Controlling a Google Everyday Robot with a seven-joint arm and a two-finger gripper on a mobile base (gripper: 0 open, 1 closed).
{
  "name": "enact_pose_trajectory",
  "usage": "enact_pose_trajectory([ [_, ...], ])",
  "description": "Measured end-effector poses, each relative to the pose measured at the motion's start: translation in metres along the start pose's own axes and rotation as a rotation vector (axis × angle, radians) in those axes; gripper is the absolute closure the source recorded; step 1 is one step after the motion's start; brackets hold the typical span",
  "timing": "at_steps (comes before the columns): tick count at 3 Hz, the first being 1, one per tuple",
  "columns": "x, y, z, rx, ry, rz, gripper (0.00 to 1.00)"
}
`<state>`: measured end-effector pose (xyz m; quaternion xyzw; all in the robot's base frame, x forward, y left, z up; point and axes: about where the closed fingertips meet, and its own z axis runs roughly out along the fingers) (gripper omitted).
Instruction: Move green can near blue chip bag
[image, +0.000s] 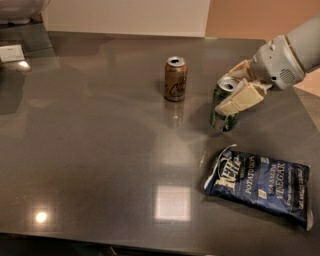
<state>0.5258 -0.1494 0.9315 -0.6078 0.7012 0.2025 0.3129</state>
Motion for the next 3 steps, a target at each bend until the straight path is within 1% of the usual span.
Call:
enact_pose_trajectory([
  [1, 0.032, -0.006, -0.012, 0.009, -0.012, 0.043, 1.0],
  [2, 0.056, -0.006, -0.017, 0.033, -0.008, 0.073, 0.84],
  [3, 0.076, -0.003, -0.019, 0.043, 0.007, 0.079, 0.6],
])
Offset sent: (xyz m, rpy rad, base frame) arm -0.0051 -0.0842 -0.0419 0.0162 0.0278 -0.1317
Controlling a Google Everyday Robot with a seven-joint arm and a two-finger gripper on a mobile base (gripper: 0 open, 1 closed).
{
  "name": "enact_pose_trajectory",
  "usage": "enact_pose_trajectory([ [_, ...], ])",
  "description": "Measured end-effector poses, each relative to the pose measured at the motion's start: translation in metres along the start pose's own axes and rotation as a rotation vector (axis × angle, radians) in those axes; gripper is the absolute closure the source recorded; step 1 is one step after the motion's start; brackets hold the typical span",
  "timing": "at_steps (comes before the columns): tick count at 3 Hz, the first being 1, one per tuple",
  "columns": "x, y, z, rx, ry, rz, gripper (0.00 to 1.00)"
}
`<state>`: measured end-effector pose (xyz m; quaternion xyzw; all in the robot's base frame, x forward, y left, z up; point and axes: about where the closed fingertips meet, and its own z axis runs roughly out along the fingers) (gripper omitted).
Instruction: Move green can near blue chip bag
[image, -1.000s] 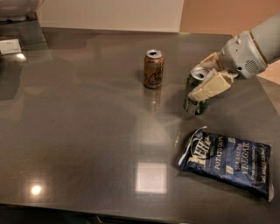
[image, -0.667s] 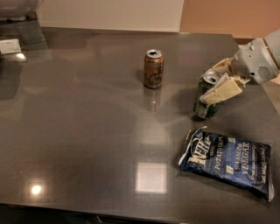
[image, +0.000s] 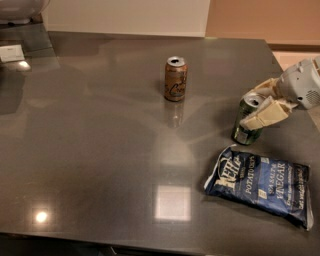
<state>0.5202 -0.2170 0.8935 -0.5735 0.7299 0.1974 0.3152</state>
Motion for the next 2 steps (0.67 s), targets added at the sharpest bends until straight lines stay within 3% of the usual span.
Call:
enact_pose_trajectory([
  [2, -0.0021, 0.0001, 0.0036, -0.005, -0.001, -0.003, 0.13],
])
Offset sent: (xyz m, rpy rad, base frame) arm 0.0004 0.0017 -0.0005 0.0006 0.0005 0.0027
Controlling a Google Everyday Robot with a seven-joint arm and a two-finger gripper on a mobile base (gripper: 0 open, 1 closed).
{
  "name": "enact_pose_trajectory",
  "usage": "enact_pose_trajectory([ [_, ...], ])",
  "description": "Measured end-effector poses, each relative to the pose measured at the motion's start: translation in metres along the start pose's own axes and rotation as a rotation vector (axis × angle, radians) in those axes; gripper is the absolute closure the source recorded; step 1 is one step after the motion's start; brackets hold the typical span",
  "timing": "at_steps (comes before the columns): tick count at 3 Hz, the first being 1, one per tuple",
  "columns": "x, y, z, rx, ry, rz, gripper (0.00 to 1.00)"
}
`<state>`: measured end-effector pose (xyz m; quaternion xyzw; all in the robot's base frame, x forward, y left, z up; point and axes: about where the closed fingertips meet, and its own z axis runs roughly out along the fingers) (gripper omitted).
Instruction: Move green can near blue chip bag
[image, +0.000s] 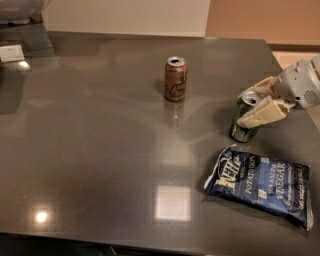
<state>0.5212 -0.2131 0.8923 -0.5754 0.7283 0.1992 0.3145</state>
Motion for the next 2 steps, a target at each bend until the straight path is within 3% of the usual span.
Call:
enact_pose_trajectory([
  [1, -0.0009, 0.0, 0.0017, -0.002, -0.001, -0.001, 0.0],
  [2, -0.0009, 0.0, 0.0017, -0.003, -0.001, -0.001, 0.0],
])
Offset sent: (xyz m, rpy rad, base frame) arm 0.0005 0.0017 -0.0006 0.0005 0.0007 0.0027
